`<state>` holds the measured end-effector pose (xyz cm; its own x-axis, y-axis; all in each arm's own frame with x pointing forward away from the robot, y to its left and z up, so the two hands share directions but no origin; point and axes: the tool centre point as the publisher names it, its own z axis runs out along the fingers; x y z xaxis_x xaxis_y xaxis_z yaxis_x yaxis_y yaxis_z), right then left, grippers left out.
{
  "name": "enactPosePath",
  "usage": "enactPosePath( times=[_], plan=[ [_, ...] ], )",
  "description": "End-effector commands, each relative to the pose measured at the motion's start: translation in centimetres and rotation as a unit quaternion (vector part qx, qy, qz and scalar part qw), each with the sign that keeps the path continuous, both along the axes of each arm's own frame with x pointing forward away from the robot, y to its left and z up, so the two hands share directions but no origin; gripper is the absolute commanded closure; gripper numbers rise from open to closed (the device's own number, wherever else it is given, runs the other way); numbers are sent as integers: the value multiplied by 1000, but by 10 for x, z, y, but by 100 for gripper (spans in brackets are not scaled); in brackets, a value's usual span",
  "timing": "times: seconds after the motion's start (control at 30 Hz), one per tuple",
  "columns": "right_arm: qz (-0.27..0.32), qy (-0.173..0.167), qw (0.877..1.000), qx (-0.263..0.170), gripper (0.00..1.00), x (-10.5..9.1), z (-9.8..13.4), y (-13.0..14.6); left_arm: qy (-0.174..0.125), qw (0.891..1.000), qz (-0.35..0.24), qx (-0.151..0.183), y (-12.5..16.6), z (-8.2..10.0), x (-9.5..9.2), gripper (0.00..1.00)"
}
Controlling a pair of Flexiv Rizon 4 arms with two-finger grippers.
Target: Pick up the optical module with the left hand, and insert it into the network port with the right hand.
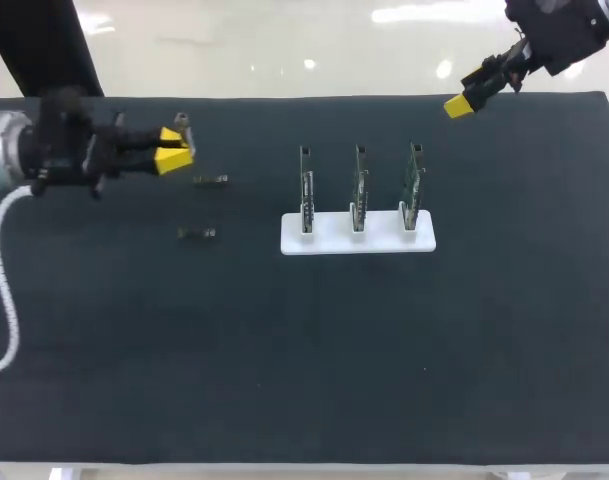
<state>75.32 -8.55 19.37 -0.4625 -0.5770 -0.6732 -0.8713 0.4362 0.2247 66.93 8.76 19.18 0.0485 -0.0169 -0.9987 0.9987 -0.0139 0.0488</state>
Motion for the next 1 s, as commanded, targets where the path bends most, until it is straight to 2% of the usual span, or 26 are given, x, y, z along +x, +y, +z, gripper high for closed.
enactPosePath(
  times=[0.03, 0.3, 0.47, 0.6, 1.0],
  plan=[
    [-1, 0, 1000, 0, 0, -1, 0, 0, 3, 1000, 31, 0, -40, 6, -1, 100],
    [-1, 0, 1000, 0, 0, -1, 0, 0, 7, 1000, 6, -9, -70, 12, 4, 100],
    [-1, 0, 1000, 0, 0, -1, 0, 0, 7, 1000, -25, -12, -82, 11, 11, 100],
    [-1, 0, 1000, 0, 0, -1, 0, 0, 7, 999, -28, -13, -92, 9, 18, 100],
    [-1, 0, 1000, 0, 0, -1, 0, 0, 9, 1000, -27, -10, -100, 8, 24, 100]
  ],
)
